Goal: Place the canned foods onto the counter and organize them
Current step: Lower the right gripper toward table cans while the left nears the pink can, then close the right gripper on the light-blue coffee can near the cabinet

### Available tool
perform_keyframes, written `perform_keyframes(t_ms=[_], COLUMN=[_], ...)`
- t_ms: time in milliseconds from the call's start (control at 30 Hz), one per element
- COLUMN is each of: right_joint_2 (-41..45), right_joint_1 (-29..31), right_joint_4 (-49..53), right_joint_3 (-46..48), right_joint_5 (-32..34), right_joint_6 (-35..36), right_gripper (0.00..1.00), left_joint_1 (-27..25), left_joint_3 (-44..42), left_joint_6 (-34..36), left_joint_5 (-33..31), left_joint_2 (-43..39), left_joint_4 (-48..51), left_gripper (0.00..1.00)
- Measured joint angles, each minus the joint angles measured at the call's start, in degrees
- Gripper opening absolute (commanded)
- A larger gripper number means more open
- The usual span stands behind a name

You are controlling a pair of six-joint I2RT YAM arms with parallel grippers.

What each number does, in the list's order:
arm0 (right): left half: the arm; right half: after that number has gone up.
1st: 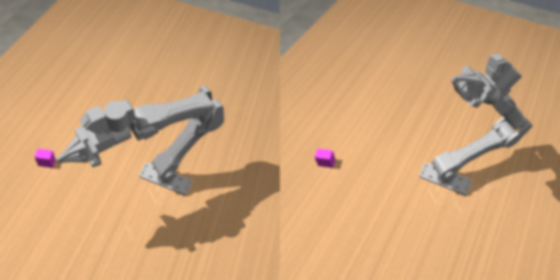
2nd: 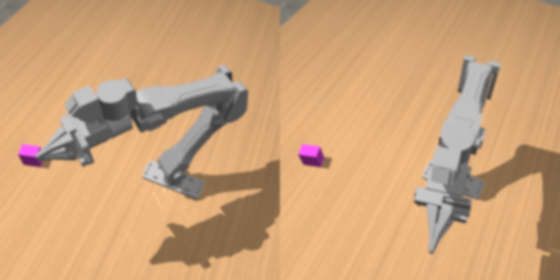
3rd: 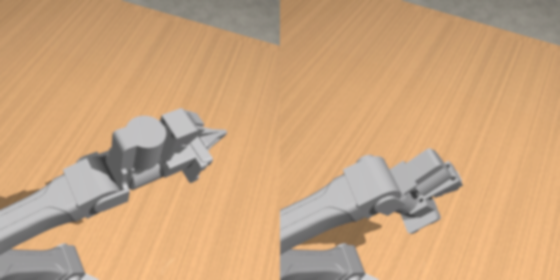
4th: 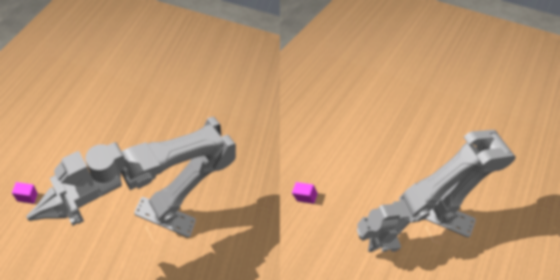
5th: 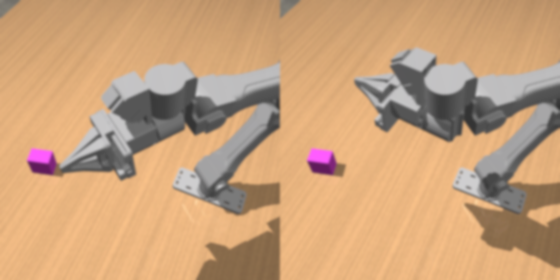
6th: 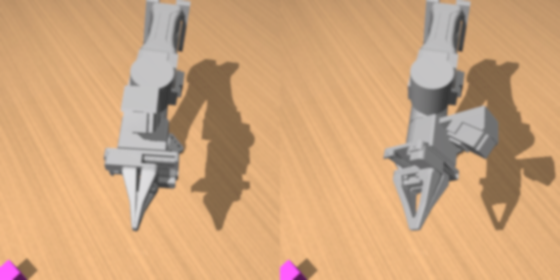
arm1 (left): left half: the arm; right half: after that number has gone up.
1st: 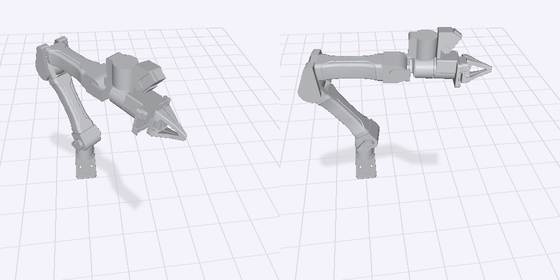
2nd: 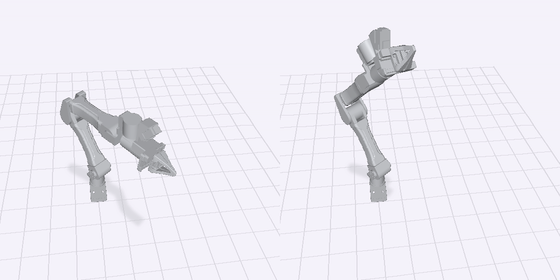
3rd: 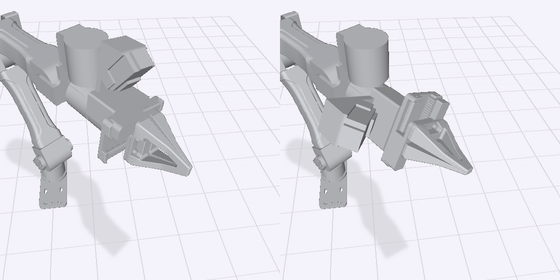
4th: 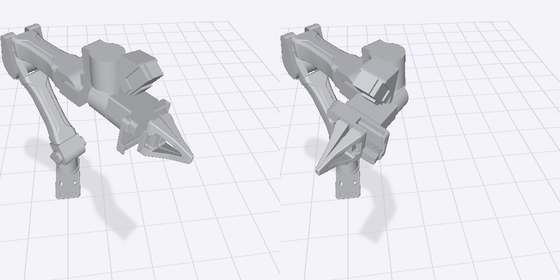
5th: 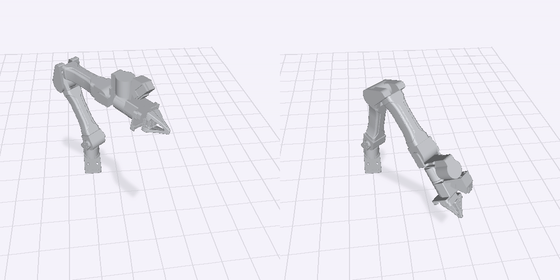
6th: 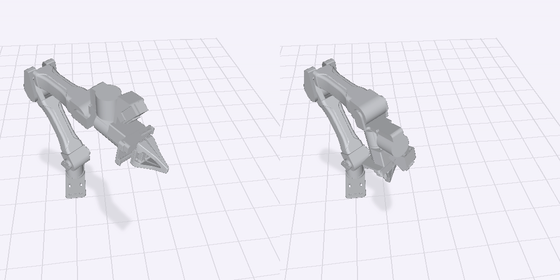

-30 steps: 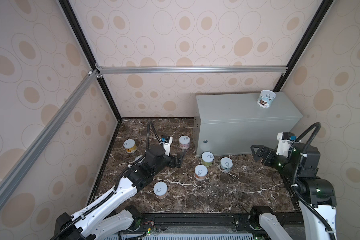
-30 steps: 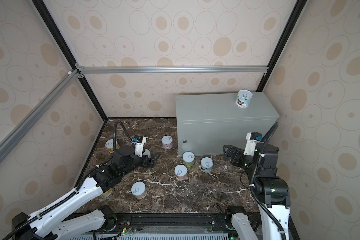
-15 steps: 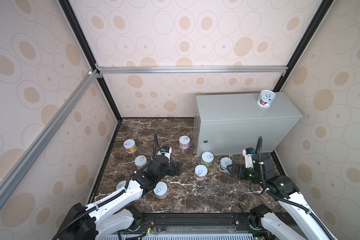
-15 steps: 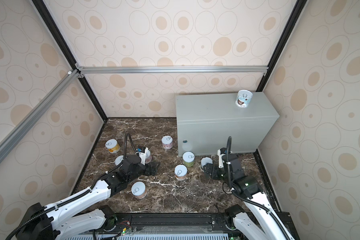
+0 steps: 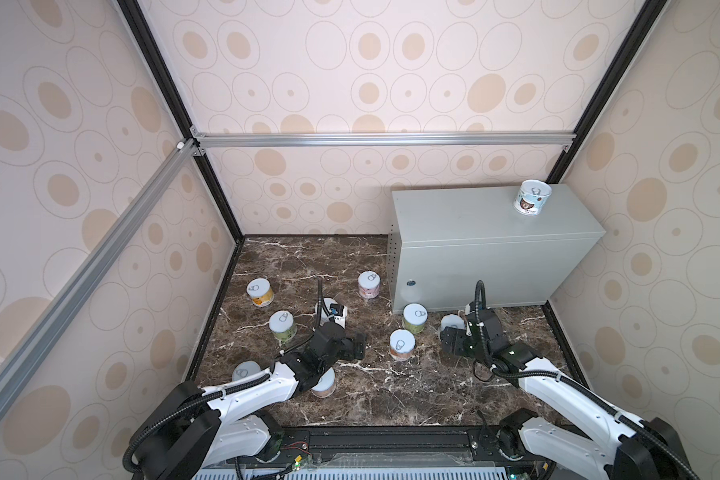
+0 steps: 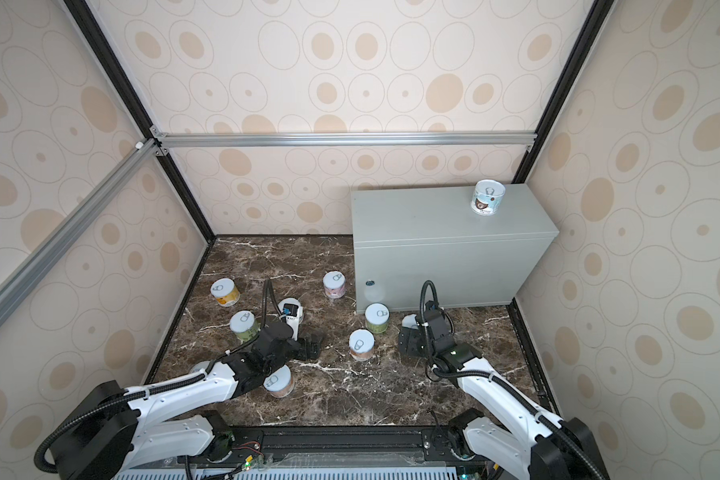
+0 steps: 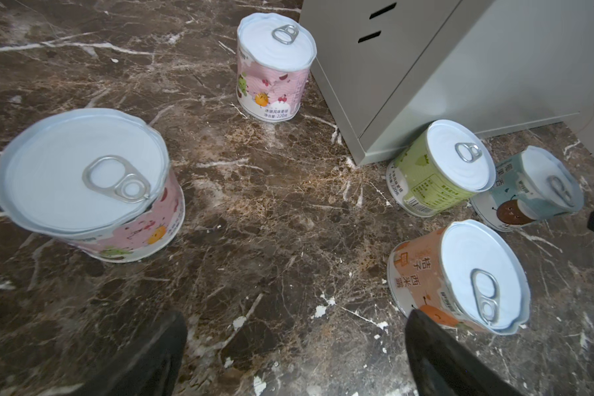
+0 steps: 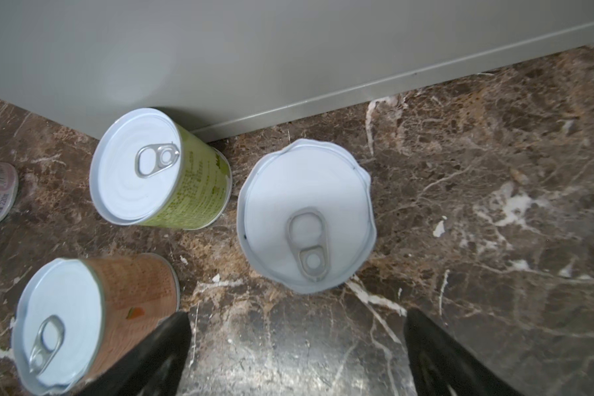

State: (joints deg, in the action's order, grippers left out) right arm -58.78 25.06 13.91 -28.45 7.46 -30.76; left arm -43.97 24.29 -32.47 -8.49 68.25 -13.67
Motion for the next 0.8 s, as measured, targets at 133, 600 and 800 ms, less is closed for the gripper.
perform_keyframes(t_ms=[133,600,800], right_joint_2=[-3.0,-11.8,-17.3], right_joint_1=[0.0,0.0,0.0], right_joint_4=[-5.2,-18.5,-23.9], right_joint_3=[2.0,5.2,5.5], right_joint_5=[0.1,2.7,2.9], right_joint_6=[0.1,1.8,1.9], right_gripper=[0.99,0.94,0.90], left_joint_1=[-1.8,-2.5,-2.6], left_joint_3=[-2.0,-3.7,-5.4], left_joint_6=[0.1,1.9,2.7], left_joint_5=[-1.4,-2.7,-2.4], left_joint_2=[2.1,15.7,17.4], left_joint_4=[-5.5,-24.2,-30.0], left_gripper=[0.99,0.99,0.99])
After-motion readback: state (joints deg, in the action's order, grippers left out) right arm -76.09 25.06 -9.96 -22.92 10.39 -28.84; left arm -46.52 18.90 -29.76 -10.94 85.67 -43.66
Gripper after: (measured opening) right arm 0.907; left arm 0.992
